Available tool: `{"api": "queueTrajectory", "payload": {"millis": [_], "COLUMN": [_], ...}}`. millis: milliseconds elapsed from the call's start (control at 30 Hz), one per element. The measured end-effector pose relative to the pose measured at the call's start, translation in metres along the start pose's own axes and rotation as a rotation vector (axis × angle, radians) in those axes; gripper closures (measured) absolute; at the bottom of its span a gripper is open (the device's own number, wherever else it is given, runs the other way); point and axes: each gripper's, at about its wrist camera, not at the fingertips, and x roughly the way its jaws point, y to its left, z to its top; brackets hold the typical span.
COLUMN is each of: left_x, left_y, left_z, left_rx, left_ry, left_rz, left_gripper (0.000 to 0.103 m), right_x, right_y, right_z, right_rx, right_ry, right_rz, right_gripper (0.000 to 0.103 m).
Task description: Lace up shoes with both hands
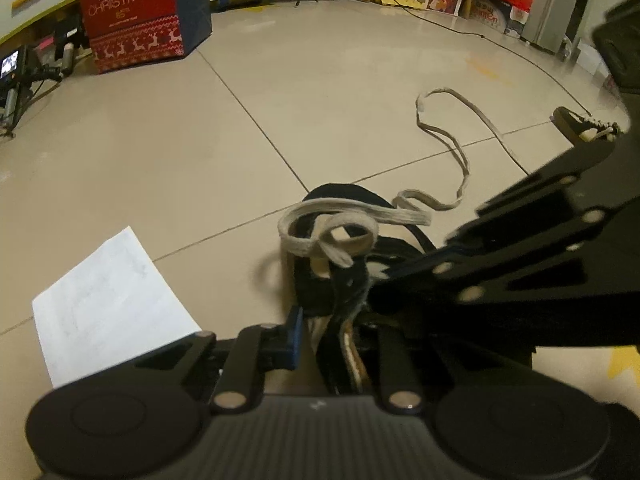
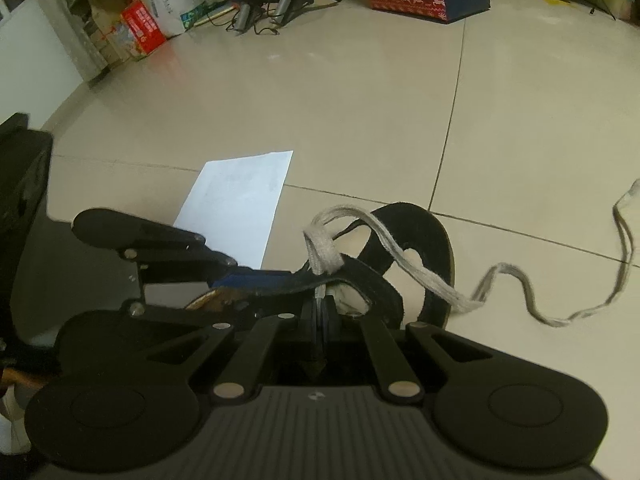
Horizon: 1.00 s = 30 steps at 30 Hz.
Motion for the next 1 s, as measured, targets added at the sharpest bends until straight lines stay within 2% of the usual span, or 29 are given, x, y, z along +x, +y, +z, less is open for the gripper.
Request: {"api": "queueTrajectory", "payload": {"millis": [400, 500, 633, 700, 800, 867, 1000], "left_x": [0.000, -0.001, -0.004, -0.006, -0.010, -0.011, -0.012], "left_y": [0.005, 0.006, 0.005, 0.009, 0.015, 0.021, 0.021], "left_z": [0.000, -0.001, -0.002, -0.003, -0.006, -0.007, -0.007], "left_rx": [-0.054, -0.077, -0.089, -0.120, -0.162, -0.207, -0.227], "left_ry": [0.007, 0.005, 0.017, 0.021, 0.010, 0.010, 0.010], "left_rz": [0.010, 0.003, -0.007, 0.011, 0.046, 0.031, 0.042], "left_gripper": [0.085, 0.086, 0.086, 0.086, 0.089, 0.088, 0.088], "right_x": [-0.064, -0.073, -0.088, -0.097, -0.107, -0.111, -0.119], "right_y": [-0.011, -0.023, -0.034, -0.039, -0.052, -0.066, -0.093], "right_z": [-0.022, -0.042, -0.055, -0.059, -0.065, -0.072, -0.084], "right_rx": [0.081, 0.141, 0.214, 0.242, 0.252, 0.276, 0.331], "right_ry": [-0.027, -0.011, -0.039, -0.056, -0.045, -0.039, -0.053], "right_rz": [-0.003, 0.002, -0.017, -0.030, -0.087, -0.137, -0.246], "right_gripper": [0.100, 0.100, 0.100, 0.100, 0.100, 0.101, 0.101]}}
